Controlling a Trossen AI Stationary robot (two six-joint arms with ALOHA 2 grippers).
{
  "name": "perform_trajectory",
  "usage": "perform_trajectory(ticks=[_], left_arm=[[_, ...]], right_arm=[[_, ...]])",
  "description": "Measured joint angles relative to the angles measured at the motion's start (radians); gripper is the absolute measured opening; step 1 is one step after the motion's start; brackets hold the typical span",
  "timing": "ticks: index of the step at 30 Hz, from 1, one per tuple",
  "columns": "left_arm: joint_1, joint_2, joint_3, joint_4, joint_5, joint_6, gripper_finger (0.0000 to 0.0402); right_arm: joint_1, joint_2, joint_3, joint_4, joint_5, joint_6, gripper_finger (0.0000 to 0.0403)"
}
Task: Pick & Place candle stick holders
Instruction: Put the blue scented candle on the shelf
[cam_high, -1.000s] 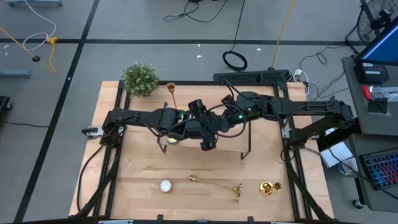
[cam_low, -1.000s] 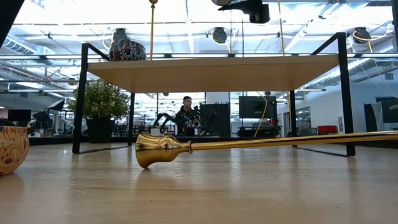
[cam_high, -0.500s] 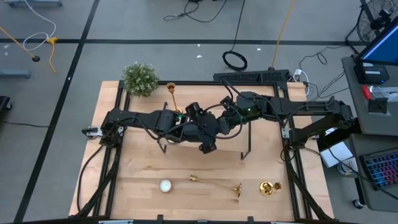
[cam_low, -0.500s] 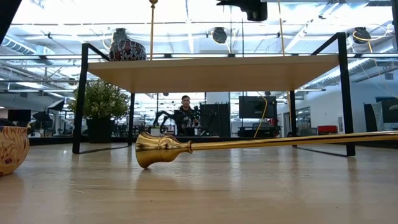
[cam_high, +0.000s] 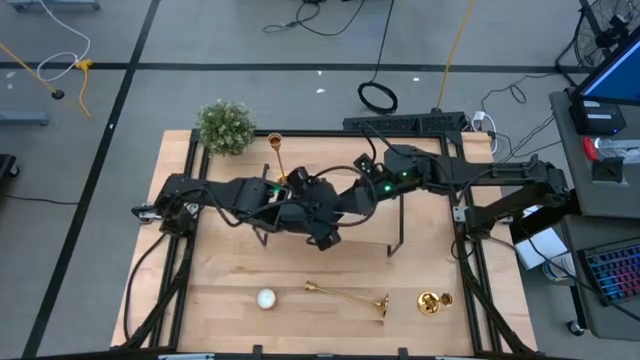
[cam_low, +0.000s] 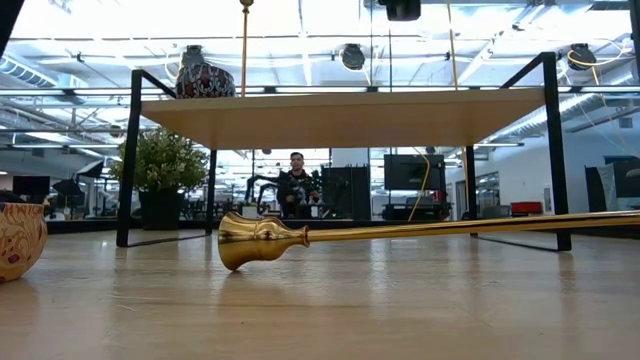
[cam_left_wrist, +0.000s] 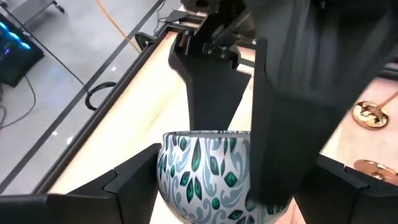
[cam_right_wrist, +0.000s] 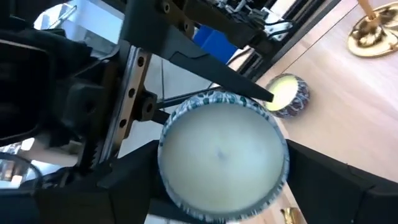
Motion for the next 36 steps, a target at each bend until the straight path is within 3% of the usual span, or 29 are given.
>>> perform_trajectory(ticks=[8, 15, 30, 36], left_arm=[[-0.035, -0.015, -0.001, -0.108, -0.010, -0.079, 0.0300], [-0.070, -0.018, -0.001, -0.102, -0.045, -0.174, 0.0300], [-0.317, -0.017, -0.003, -0.158, -0.415, -0.707, 0.0300], [-0.396, -0.017, -0.091, -0.152, -0.513, -0.908, 0.0300]], right_arm=[[-0.005, -0.013, 0.001, 0.040, 0.004, 0.001, 0.0313], [-0.010, -0.044, 0.000, 0.041, 0.004, -0.001, 0.0313], [0.004, -0.127, 0.000, 0.050, 0.003, -0.001, 0.0308], [0.036, -0.128, 0.000, 0.047, -0.005, -0.017, 0.0308]])
